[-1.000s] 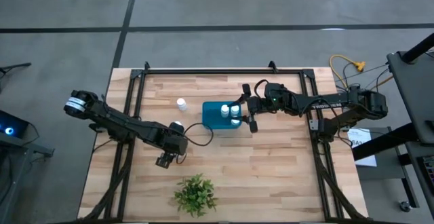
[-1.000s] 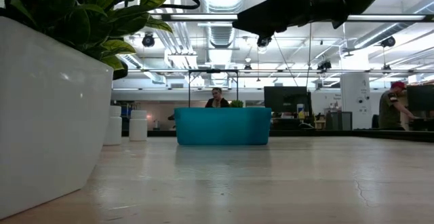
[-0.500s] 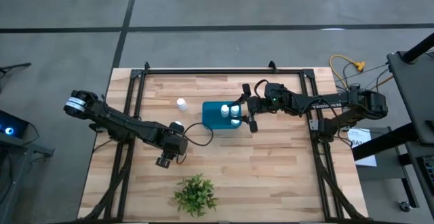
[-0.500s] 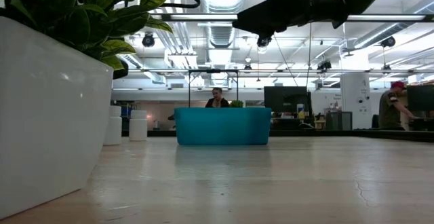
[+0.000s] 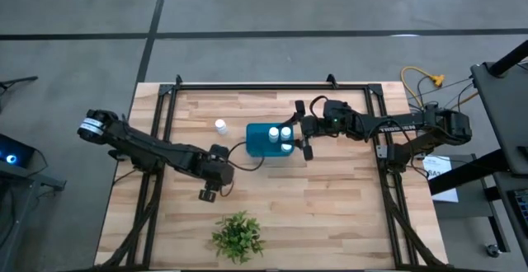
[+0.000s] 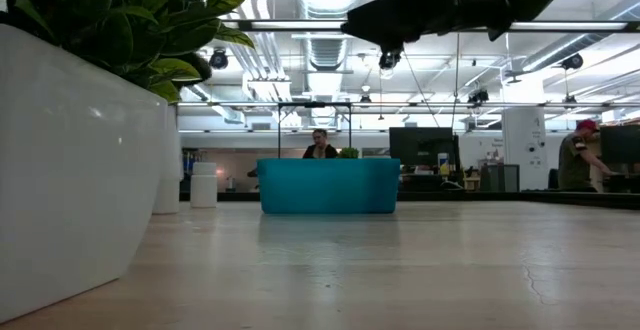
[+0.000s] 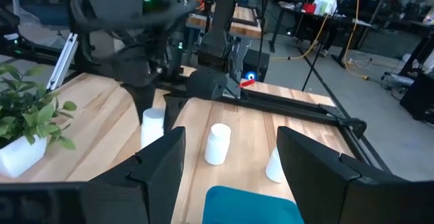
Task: Pick and place pill bottles into a basket
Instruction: Put the white medicine bottle into the blue bin
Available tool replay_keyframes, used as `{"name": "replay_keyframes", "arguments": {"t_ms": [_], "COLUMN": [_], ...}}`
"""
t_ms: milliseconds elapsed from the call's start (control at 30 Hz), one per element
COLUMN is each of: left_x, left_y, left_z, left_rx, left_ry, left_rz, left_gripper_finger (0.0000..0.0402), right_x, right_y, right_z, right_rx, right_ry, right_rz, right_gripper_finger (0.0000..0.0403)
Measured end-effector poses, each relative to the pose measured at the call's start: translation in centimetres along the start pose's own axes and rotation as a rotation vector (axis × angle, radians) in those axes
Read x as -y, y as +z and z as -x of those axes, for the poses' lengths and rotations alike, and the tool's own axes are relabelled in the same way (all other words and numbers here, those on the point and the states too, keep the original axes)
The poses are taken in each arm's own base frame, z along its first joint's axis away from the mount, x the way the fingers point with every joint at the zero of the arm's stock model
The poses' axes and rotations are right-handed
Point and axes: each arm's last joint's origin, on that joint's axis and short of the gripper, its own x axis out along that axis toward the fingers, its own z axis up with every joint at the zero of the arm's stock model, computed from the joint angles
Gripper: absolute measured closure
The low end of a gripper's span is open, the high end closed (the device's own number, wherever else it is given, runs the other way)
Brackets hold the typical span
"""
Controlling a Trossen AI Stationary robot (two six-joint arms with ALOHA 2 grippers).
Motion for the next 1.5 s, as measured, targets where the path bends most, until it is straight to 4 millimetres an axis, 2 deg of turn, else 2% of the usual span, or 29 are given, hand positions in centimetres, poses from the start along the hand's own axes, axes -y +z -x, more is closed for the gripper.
{"name": "replay_keyframes", "arguments": {"t_ms": [233,467,633,867,1033,1233,1500], "left_x": [-1.2,-3.0,-4.9,-7.1,-8.6,-10.2,-11.7], "left_y": [2.5,3.6,4.0,6.7,8.2,9.1,10.0], "left_z": [2.9,4.3,4.0,3.9,3.1,2.1,2.1], "left_rx": [0.064,0.093,0.073,0.081,0.029,-0.022,-0.001], "left_ry": [0.069,0.132,0.162,0.193,0.201,0.208,0.211], "left_rz": [0.032,0.059,0.076,0.034,0.019,-0.004,-0.014], "left_gripper_finger": [0.0245,0.0245,0.0245,0.0245,0.0245,0.0245,0.0245], "right_x": [0.1,0.7,0.9,1.0,1.2,1.5,1.7], "right_y": [0.0,0.1,0.2,0.8,0.7,0.2,-0.8], "right_z": [0.0,0.3,0.7,1.3,2.2,4.1,7.0], "right_rx": [-0.001,-0.035,-0.057,-0.054,-0.128,-0.161,-0.125], "right_ry": [-0.015,-0.24,-0.362,-0.419,-0.472,-0.574,-0.66], "right_rz": [-0.016,-0.05,-0.082,-0.078,-0.052,-0.073,-0.109], "right_gripper_finger": [0.0179,0.0179,0.0179,0.0179,0.0179,0.018,0.018]}}
